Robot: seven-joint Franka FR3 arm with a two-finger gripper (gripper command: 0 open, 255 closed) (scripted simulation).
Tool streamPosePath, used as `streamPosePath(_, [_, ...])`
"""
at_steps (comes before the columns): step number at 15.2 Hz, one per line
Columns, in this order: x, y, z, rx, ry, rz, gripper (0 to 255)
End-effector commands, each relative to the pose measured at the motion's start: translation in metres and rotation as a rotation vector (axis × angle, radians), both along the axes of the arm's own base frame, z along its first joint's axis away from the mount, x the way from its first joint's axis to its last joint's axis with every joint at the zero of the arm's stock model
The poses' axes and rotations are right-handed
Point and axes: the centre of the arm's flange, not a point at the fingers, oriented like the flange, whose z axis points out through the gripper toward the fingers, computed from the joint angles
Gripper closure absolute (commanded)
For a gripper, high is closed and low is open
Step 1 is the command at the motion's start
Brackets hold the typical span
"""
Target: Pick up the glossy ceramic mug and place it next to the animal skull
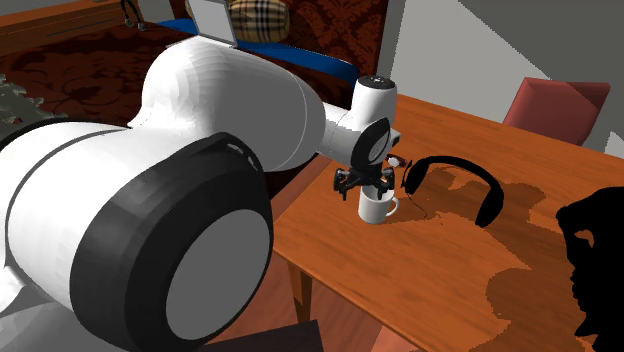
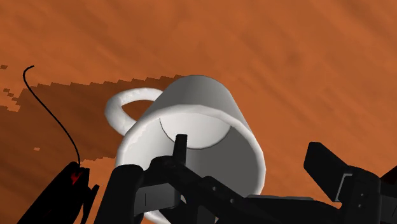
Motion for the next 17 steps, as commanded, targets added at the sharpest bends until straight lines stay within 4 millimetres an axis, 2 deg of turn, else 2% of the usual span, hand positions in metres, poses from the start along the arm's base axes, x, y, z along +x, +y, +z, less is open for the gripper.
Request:
streamPosePath(1, [0.0,0.0,0.0,0.0,0.0,0.0,0])
streamPosePath(3, [0.0,0.0,0.0,0.0,0.0,0.0,0])
streamPosePath(4, [0.0,0.0,0.0,0.0,0.0,0.0,255])
streamPosePath(13, [0.0,0.0,0.0,0.0,0.0,0.0,255])
streamPosePath(17, [0.0,0.0,0.021,0.0,0.0,0.0,255])
